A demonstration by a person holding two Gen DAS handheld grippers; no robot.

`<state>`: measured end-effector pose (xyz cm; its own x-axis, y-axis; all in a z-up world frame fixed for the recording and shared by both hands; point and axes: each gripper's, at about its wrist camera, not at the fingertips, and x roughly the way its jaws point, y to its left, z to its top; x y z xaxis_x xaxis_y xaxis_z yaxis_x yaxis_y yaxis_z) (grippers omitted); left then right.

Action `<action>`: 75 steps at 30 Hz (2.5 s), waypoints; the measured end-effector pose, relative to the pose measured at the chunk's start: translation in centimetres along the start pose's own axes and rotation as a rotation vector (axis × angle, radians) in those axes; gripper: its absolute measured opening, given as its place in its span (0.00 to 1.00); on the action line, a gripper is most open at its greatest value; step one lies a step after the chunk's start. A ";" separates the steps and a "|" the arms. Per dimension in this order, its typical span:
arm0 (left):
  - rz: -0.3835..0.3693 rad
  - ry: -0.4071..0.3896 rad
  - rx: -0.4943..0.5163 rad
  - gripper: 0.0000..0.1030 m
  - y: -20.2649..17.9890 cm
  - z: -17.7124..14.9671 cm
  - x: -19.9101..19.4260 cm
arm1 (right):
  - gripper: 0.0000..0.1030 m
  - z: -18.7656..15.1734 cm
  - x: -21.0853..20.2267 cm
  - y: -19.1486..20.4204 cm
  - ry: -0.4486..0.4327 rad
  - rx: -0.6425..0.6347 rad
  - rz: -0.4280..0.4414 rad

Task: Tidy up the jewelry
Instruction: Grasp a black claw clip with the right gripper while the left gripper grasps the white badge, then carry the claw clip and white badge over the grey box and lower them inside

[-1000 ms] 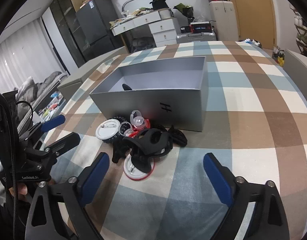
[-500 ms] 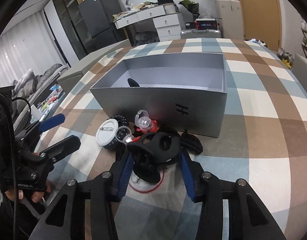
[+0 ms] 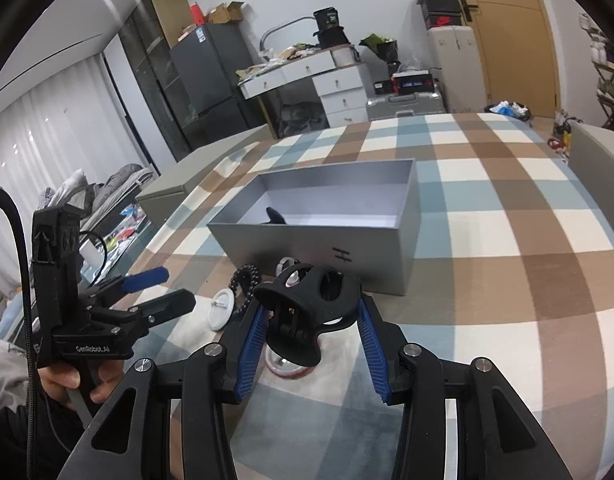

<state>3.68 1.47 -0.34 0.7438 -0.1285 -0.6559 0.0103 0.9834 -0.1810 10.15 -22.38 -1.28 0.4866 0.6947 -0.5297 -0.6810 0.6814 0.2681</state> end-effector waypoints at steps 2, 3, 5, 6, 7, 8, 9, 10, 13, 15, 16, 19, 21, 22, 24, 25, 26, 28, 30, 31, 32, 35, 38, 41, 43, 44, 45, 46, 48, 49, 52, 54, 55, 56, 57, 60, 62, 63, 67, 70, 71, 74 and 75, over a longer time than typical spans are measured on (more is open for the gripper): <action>-0.018 0.006 0.001 0.99 -0.3 -0.1 0.0 | 0.43 0.0 -0.5 -0.5 -0.012 0.005 -0.010; -0.020 0.010 0.011 0.99 -0.5 0.0 0.1 | 0.43 -0.1 -0.6 -0.7 -0.017 0.010 -0.015; -0.018 0.015 0.031 0.99 -0.9 0.1 0.3 | 0.43 -0.2 -0.6 -1.3 -0.017 0.025 -0.020; -0.015 0.015 0.034 0.99 -1.1 0.3 0.4 | 0.43 -0.1 -0.5 -1.5 -0.017 0.034 -0.019; -0.010 0.016 0.040 0.99 -1.3 0.4 0.5 | 0.43 0.0 -0.3 -1.8 -0.015 0.046 -0.013; -0.003 0.025 0.049 0.99 -1.5 0.6 0.7 | 0.43 0.0 -0.3 -1.9 -0.012 0.054 -0.007; -0.001 0.033 0.056 0.99 -1.7 0.6 0.8 | 0.43 -0.1 -0.3 -2.0 -0.011 0.060 -0.003; -0.006 0.058 0.084 0.97 -2.1 0.6 1.0 | 0.43 -0.1 -0.3 -2.0 -0.011 0.059 -0.003; 0.007 0.096 0.160 0.83 -2.7 0.1 0.9 | 0.43 -0.2 -0.5 -1.5 -0.015 0.039 -0.002; 0.021 0.115 0.186 0.80 -2.8 -0.2 1.1 | 0.43 -0.3 -0.6 -1.3 -0.014 0.031 0.003; 0.020 0.117 0.196 0.74 -2.9 -0.3 1.2 | 0.43 -0.3 -0.5 -1.2 -0.012 0.030 0.006; 0.011 0.164 0.212 0.54 -2.9 -0.6 2.2 | 0.43 -0.5 -0.3 -1.1 -0.004 0.025 0.006; 0.017 0.163 0.217 0.48 -2.9 -0.7 2.5 | 0.43 -0.5 -0.2 -1.0 -0.001 0.024 0.009; 0.016 0.164 0.223 0.46 -3.0 -0.8 2.4 | 0.43 -0.6 -0.2 -0.9 -0.001 0.022 0.009; 0.003 0.162 0.222 0.36 -3.0 -0.7 2.3 | 0.43 -0.6 -0.2 -0.9 0.001 0.020 0.010; -0.004 0.157 0.224 0.36 -3.0 -0.8 2.1 | 0.43 -0.6 -0.1 -1.0 0.002 0.021 0.010; -0.013 0.154 0.224 0.36 -3.1 -0.9 2.0 | 0.43 -0.6 -0.1 -1.0 0.004 0.022 0.010; -0.018 0.142 0.235 0.36 -3.3 -1.0 1.7 | 0.43 -0.6 -0.1 -1.0 0.004 0.021 0.010; -0.012 0.131 0.247 0.36 -3.7 -1.1 1.4 | 0.43 -0.6 -0.1 -1.0 0.003 0.024 0.011; -0.010 0.123 0.249 0.36 -3.8 -1.1 1.2 | 0.43 -0.6 -0.1 -1.0 0.003 0.024 0.012; -0.014 0.118 0.252 0.36 -3.8 -1.2 1.1 | 0.43 -0.7 -0.1 -1.0 0.003 0.022 0.012; -0.012 0.101 0.250 0.36 -3.8 -0.9 0.9 | 0.43 -0.7 0.0 -1.0 0.004 0.022 0.014; -0.019 0.074 0.231 0.36 -3.5 -0.6 0.6 | 0.43 -0.6 -0.1 -1.0 -0.002 0.022 0.016; -0.021 0.061 0.217 0.36 -3.2 -0.3 0.5 | 0.43 -0.6 -0.1 -1.0 -0.002 0.023 0.016; -0.010 0.053 0.210 0.36 -3.0 -0.2 0.5 | 0.43 -0.6 -0.2 -1.0 -0.002 0.023 0.015; -0.006 0.050 0.209 0.36 -3.0 -0.2 0.6 | 0.43 -0.7 -0.1 -0.9 -0.002 0.022 0.015; -0.005 0.048 0.209 0.36 -2.9 -0.1 0.6 | 0.43 -0.7 -0.2 -0.9 -0.004 0.022 0.016; -0.005 0.045 0.206 0.36 -2.9 -0.1 0.6 | 0.43 -0.7 -0.2 -0.9 -0.005 0.022 0.016; -0.002 0.037 0.205 0.36 -2.9 -0.1 0.5 | 0.43 -0.7 -0.2 -0.9 -0.005 0.021 0.016; 0.001 0.031 0.204 0.36 -2.9 0.0 0.5 | 0.43 -0.7 -0.2 -0.9 -0.005 0.020 0.016; -0.001 0.026 0.201 0.36 -2.8 0.0 0.4 | 0.43 -0.6 -0.1 -0.9 -0.002 0.021 0.016; 0.004 0.022 0.202 0.36 -2.7 0.1 0.4 | 0.43 -0.6 -0.1 -0.9 -0.001 0.020 0.015; 0.005 0.021 0.203 0.36 -2.7 0.0 0.4 | 0.43 -0.6 -0.1 -0.9 -0.002 0.021 0.016; 0.006 0.018 0.203 0.36 -2.7 0.1 0.4 | 0.43 -0.6 0.0 -0.9 -0.003 0.020 0.017; 0.005 0.015 0.201 0.36 -2.7 0.1 0.4 | 0.43 -0.6 -0.1 -0.9 -0.006 0.020 0.017; 0.006 0.005 0.194 0.36 -2.6 0.3 0.2 | 0.43 -0.5 -0.2 -0.9 -0.013 0.022 0.018; 0.005 -0.007 0.187 0.36 -2.5 0.5 0.0 | 0.43 -0.3 -0.3 -0.9 -0.018 0.020 0.020; 0.004 -0.013 0.183 0.36 -2.4 0.7 -0.1 | 0.43 -0.1 -0.4 -0.9 -0.022 0.020 0.024; 0.000 -0.058 0.149 0.36 -2.0 2.2 -0.9 | 0.43 1.5 -0.9 -0.8 -0.046 0.029 0.055; 0.006 -0.091 0.132 0.36 -1.8 3.6 -1.1 | 0.43 3.3 -1.2 -0.7 -0.074 0.032 0.063; 0.005 -0.098 0.126 0.36 -1.7 4.1 -1.0 | 0.43 4.2 -1.3 -0.6 -0.083 0.032 0.067; -0.004 -0.120 0.108 0.36 -1.6 5.6 -0.5 | 0.43 6.3 -0.8 -0.6 -0.099 0.049 0.082; 0.001 -0.127 0.108 0.36 -1.7 6.1 -0.3 | 0.43 6.7 -0.5 -0.7 -0.101 0.058 0.088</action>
<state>7.50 0.59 4.62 0.8223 -0.1168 -0.5569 0.0763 0.9925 -0.0955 14.00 -21.67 4.20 0.4812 0.7698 -0.4193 -0.6922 0.6272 0.3571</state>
